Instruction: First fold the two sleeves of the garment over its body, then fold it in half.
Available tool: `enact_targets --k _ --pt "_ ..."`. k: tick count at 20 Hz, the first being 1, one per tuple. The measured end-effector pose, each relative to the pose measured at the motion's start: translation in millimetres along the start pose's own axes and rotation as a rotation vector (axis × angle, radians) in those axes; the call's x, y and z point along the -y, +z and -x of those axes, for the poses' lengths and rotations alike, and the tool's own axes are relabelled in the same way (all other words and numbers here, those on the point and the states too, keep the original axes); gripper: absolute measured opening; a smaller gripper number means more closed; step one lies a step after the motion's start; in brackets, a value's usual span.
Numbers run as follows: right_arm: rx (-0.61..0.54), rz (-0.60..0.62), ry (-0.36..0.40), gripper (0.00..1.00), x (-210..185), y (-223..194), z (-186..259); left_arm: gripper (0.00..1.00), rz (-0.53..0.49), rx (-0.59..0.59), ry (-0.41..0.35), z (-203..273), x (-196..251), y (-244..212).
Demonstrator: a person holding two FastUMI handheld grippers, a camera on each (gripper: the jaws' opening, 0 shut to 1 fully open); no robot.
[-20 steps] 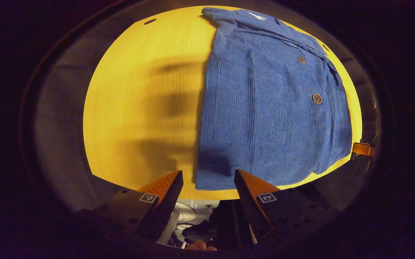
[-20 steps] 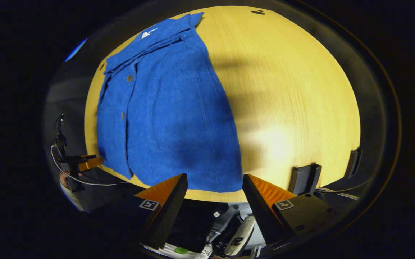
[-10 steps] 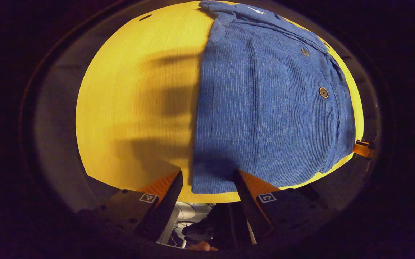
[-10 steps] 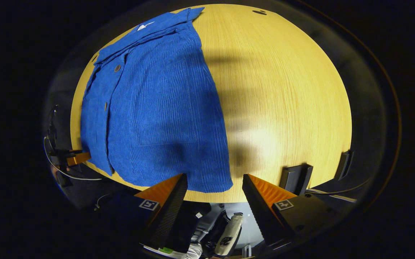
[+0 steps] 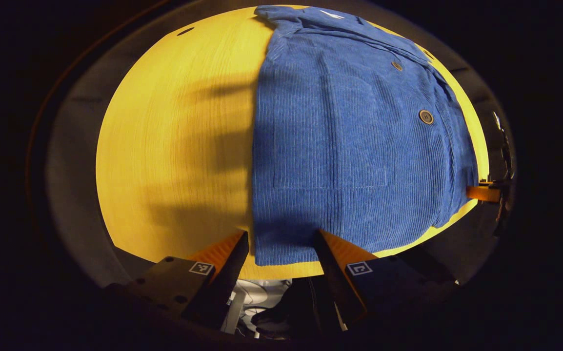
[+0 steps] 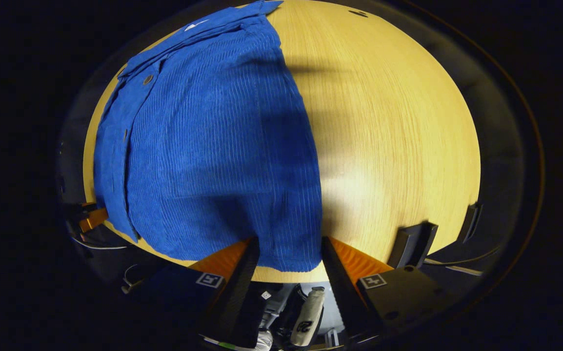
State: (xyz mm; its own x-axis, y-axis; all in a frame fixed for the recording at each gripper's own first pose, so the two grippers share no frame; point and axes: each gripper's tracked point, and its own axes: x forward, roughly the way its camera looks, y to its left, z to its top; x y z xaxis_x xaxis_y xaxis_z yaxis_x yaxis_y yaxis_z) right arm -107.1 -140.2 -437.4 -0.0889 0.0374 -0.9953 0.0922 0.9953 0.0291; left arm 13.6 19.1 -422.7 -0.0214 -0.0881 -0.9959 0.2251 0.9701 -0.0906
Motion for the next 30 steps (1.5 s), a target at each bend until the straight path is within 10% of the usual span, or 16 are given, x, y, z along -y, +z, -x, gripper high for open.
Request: enact_targets --k 1,4,6,12,20,30 --pt "-0.002 0.010 0.008 0.81 -2 1 0 0.77 -0.052 0.010 0.000 2 8 4" --pt "0.019 -0.012 0.073 0.28 -16 3 2 0.10 -0.112 0.022 0.010 5 28 7" --pt "0.029 -0.008 0.073 0.07 -16 4 0 0.01 -0.110 0.055 -0.022 -4 31 11" --pt "0.076 -0.041 0.078 0.05 -17 6 0 0.00 0.094 0.029 -0.210 9 22 14" --pt "0.231 -0.018 0.150 0.05 -35 27 71 0.00 0.025 0.227 -0.240 88 24 44" --pt "0.571 0.038 0.199 0.05 -50 174 213 0.00 0.091 0.499 -0.272 204 -2 155"
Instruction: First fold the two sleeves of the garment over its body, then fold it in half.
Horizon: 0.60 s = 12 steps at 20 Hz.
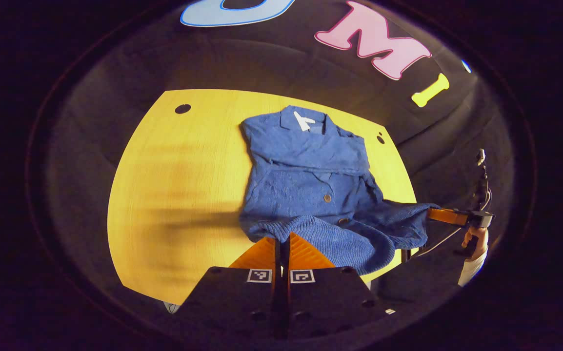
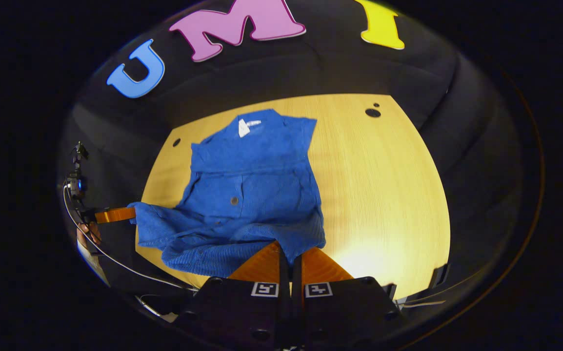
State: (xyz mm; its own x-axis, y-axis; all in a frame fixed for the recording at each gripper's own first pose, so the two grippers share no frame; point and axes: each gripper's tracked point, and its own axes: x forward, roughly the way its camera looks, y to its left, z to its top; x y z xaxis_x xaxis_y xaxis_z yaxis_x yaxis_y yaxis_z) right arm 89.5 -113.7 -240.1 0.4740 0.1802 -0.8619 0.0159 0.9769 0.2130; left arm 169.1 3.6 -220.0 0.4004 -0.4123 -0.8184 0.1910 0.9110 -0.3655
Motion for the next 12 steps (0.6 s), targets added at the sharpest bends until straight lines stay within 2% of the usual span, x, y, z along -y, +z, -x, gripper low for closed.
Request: enact_targets --k 3,5,6,7,9,12 --pt "0.115 0.039 0.010 0.05 4 89 -20 0.00 0.014 0.121 0.030 -11 -3 85" --pt "0.160 0.041 0.022 0.05 3 143 -41 0.00 0.047 0.160 0.071 -27 -11 131" --pt "0.185 0.050 0.020 0.00 5 169 -58 0.00 0.053 0.171 0.089 -42 -13 152" --pt "0.195 0.061 0.017 0.05 5 191 -78 0.00 0.051 0.174 0.114 -60 -17 170" --pt "0.193 0.066 0.011 0.05 8 224 -128 0.00 0.063 0.171 0.169 -93 -30 199" --pt "0.134 0.074 -0.005 0.04 14 236 -202 0.00 0.177 0.284 0.148 -140 -36 240"
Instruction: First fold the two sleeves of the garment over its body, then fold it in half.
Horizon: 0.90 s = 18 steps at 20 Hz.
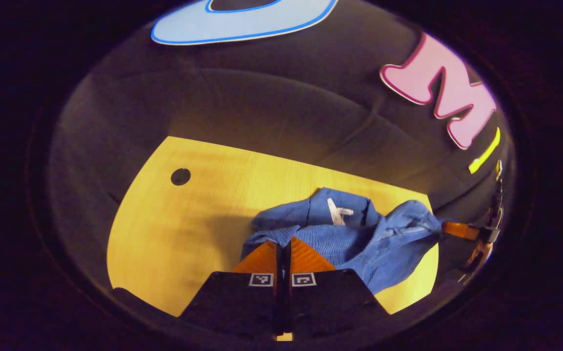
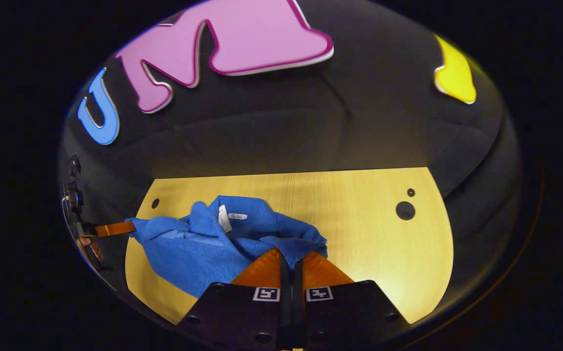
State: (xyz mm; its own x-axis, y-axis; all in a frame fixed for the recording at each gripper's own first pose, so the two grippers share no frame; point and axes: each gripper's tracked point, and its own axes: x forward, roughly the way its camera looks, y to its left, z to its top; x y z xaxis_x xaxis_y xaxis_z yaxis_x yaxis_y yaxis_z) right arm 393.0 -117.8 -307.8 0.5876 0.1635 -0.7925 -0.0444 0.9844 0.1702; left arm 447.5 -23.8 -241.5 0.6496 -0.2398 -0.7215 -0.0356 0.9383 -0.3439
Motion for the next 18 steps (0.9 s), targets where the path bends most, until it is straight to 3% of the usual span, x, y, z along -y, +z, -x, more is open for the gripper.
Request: enact_targets --k 2,5,8,11,12,13,17,18 --pt "-0.043 0.034 -0.026 0.05 12 -13 -44 0.00 0.032 -0.023 0.034 -36 -8 4" --pt "-0.093 0.051 -0.030 0.05 17 -30 -83 0.00 -0.024 -0.095 0.122 -77 -25 -4" --pt "-0.128 -0.012 -0.016 0.04 18 -34 -105 0.04 -0.021 -0.093 0.137 -97 -20 -5" --pt "-0.136 -0.088 0.006 0.11 20 -26 -112 0.49 0.149 -0.123 0.084 -109 -1 -14" --pt "-0.116 -0.090 0.020 0.15 19 -19 -110 0.65 0.158 -0.097 0.088 -110 -3 -7" --pt "-0.086 -0.087 0.032 0.17 19 -11 -109 0.71 0.119 -0.081 0.105 -111 -8 -3" --pt "0.025 -0.095 0.081 0.95 7 17 -94 0.82 -0.046 0.039 0.162 -84 -13 32" --pt "0.057 -0.081 0.088 0.79 6 24 -90 0.82 -0.066 0.057 0.146 -76 1 35"
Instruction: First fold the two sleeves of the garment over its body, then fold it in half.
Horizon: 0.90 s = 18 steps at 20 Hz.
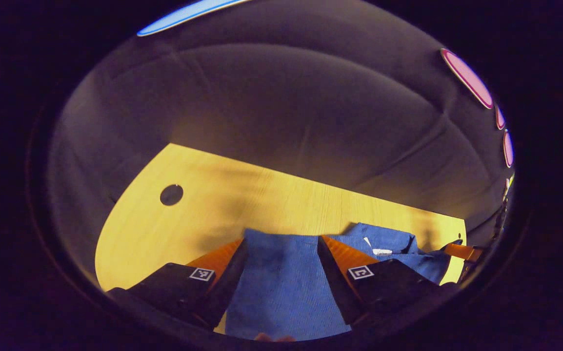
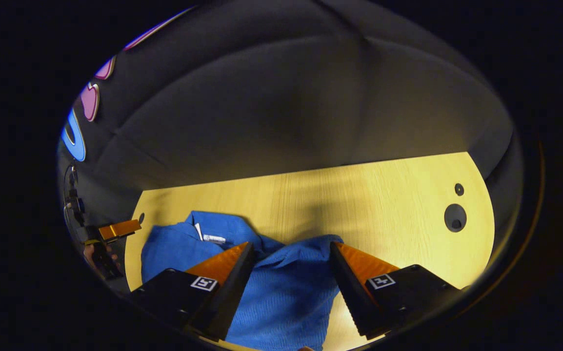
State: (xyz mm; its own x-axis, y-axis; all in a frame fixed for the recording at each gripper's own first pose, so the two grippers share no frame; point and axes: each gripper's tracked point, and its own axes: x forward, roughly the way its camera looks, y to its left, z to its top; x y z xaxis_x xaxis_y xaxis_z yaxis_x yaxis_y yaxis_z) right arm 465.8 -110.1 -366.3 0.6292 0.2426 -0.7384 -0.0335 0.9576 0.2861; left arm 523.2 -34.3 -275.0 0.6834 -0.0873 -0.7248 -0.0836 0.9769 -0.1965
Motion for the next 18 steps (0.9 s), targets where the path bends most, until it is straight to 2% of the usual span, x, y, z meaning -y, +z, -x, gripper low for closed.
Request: enact_targets --k 1,3,6,10,15,18 --pt "0.039 0.024 -0.002 0.95 -3 8 5 0.83 -0.019 -0.002 -0.021 8 9 1" --pt "0.114 0.049 0.028 0.98 -14 29 24 0.83 -0.068 0.010 -0.022 31 20 0" --pt "0.114 0.048 0.006 0.98 -8 34 52 0.83 -0.120 0.058 -0.028 61 29 8" --pt "0.208 0.180 -0.022 0.98 -24 46 114 0.83 -0.145 0.146 -0.063 124 41 12" --pt "0.416 0.260 -0.052 0.98 -75 48 231 0.83 -0.240 0.284 -0.072 217 51 -6" --pt "0.510 0.316 -0.098 0.98 -102 20 315 0.83 -0.268 0.364 -0.096 282 57 -32"
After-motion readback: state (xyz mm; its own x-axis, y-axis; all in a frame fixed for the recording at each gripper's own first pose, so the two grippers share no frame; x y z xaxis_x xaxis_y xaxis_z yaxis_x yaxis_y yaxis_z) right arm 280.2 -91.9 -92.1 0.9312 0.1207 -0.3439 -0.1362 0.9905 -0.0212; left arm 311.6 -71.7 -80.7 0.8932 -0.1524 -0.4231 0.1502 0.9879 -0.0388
